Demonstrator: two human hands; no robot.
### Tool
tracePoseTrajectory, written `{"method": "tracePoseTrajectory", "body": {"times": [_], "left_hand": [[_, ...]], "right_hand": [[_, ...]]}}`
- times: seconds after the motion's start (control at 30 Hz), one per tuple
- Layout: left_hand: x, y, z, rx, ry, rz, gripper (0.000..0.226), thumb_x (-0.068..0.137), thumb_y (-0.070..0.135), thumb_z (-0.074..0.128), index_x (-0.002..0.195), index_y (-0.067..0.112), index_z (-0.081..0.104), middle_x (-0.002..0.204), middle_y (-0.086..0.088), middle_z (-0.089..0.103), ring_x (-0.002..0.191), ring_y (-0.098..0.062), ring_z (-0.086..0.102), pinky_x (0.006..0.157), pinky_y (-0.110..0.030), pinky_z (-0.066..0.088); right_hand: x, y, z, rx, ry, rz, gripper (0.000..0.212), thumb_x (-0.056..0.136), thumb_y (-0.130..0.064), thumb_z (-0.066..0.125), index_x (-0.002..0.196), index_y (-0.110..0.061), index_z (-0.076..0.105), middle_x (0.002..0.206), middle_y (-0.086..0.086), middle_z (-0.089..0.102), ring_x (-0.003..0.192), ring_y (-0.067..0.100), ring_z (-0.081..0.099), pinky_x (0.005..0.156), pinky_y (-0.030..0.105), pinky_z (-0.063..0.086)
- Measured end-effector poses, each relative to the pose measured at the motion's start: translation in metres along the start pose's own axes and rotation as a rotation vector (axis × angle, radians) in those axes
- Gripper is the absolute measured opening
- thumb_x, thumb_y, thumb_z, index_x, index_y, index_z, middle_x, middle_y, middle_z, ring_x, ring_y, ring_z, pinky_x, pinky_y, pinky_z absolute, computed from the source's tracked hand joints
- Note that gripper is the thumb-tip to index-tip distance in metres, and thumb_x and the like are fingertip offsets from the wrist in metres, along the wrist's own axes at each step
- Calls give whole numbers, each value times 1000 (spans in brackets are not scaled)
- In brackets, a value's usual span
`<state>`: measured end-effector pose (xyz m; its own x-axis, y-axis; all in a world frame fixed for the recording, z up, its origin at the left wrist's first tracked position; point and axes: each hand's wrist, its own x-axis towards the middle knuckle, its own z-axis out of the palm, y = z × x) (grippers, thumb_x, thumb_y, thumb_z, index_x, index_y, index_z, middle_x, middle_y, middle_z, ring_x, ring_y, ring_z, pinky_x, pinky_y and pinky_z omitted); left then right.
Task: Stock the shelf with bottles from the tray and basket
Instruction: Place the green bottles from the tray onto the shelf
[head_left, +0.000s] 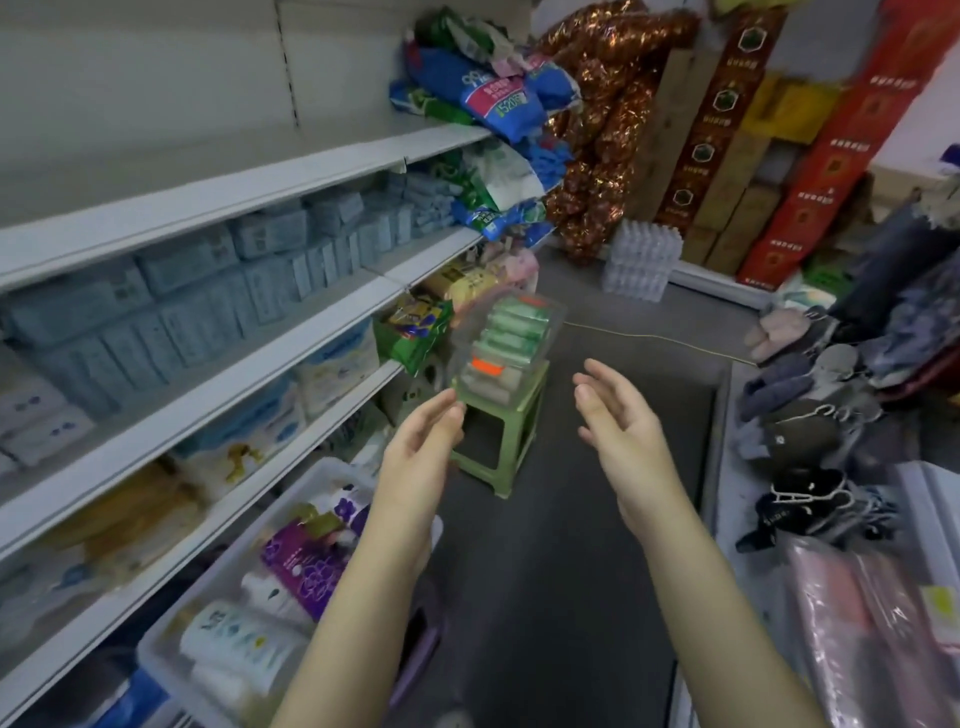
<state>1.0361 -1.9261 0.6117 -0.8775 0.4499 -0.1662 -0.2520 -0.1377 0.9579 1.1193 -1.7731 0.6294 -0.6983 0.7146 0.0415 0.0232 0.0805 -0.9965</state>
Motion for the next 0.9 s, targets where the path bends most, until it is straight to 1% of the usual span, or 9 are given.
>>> {"method": "tracePoseTrajectory", "body": {"times": [0.07, 0.2, 0.33, 0.47, 0.6, 0.73, 0.8, 0.83, 0.9], "left_hand": [[35, -4, 20, -23, 3, -11, 23, 97, 31, 55, 119, 34, 62, 120, 8, 66, 114, -11, 60, 99, -33, 46], [101, -3, 59, -34, -11, -16, 31, 97, 30, 54, 128, 29, 58, 122, 9, 65, 115, -7, 58, 93, -26, 45], [162, -6, 93, -26, 0, -42, 32, 96, 33, 55, 128, 30, 57, 126, 10, 62, 120, -9, 55, 101, -31, 43], [226, -21, 125, -9, 48, -79, 32, 95, 37, 56, 127, 32, 58, 128, 10, 61, 120, -10, 55, 100, -33, 43], [299, -44, 158, -16, 158, -131, 28, 95, 39, 56, 123, 35, 60, 125, 8, 64, 117, -13, 58, 107, -43, 42], [360, -67, 191, -26, 268, -185, 26, 97, 37, 53, 123, 33, 57, 120, 11, 63, 117, -14, 56, 107, -41, 41], [385, -77, 204, -54, 313, -191, 30, 98, 33, 52, 127, 27, 55, 112, 12, 64, 112, -13, 57, 101, -35, 43], [395, -81, 209, -65, 348, -197, 30, 98, 32, 52, 127, 25, 54, 110, 11, 64, 109, -12, 58, 95, -31, 44], [415, -90, 214, -87, 431, -220, 30, 97, 32, 55, 126, 23, 56, 114, 2, 66, 113, -18, 60, 85, -26, 44]], "right_hand": [[42, 3, -7, -29, -19, 6, 31, 98, -22, 53, 129, -29, 51, 126, -11, 59, 105, -14, 54, 105, 29, 44], [115, 10, -17, -49, -28, 24, 33, 98, -22, 53, 130, -27, 51, 129, -9, 58, 108, -12, 54, 105, 30, 44], [175, 25, -36, -30, -6, 63, 34, 98, -22, 54, 132, -26, 52, 126, -10, 59, 107, -11, 54, 106, 32, 44], [250, 48, -59, -22, 7, 93, 34, 98, -20, 54, 132, -24, 53, 129, -5, 60, 103, -12, 55, 106, 30, 43], [342, 80, -80, -40, -52, 119, 35, 98, -19, 54, 134, -21, 53, 128, -5, 59, 102, -12, 54, 102, 26, 43], [434, 114, -96, -80, -173, 172, 31, 97, -21, 57, 127, -28, 55, 126, -6, 60, 102, -13, 55, 95, 22, 43], [476, 128, -95, -116, -240, 182, 30, 97, -24, 58, 126, -30, 54, 125, -8, 60, 104, -11, 54, 95, 22, 43], [496, 134, -93, -133, -267, 198, 31, 97, -25, 57, 127, -29, 54, 124, -9, 59, 104, -10, 54, 93, 20, 43], [530, 144, -82, -167, -285, 221, 33, 97, -25, 57, 130, -23, 55, 122, -8, 59, 103, -5, 56, 86, 13, 42]]}}
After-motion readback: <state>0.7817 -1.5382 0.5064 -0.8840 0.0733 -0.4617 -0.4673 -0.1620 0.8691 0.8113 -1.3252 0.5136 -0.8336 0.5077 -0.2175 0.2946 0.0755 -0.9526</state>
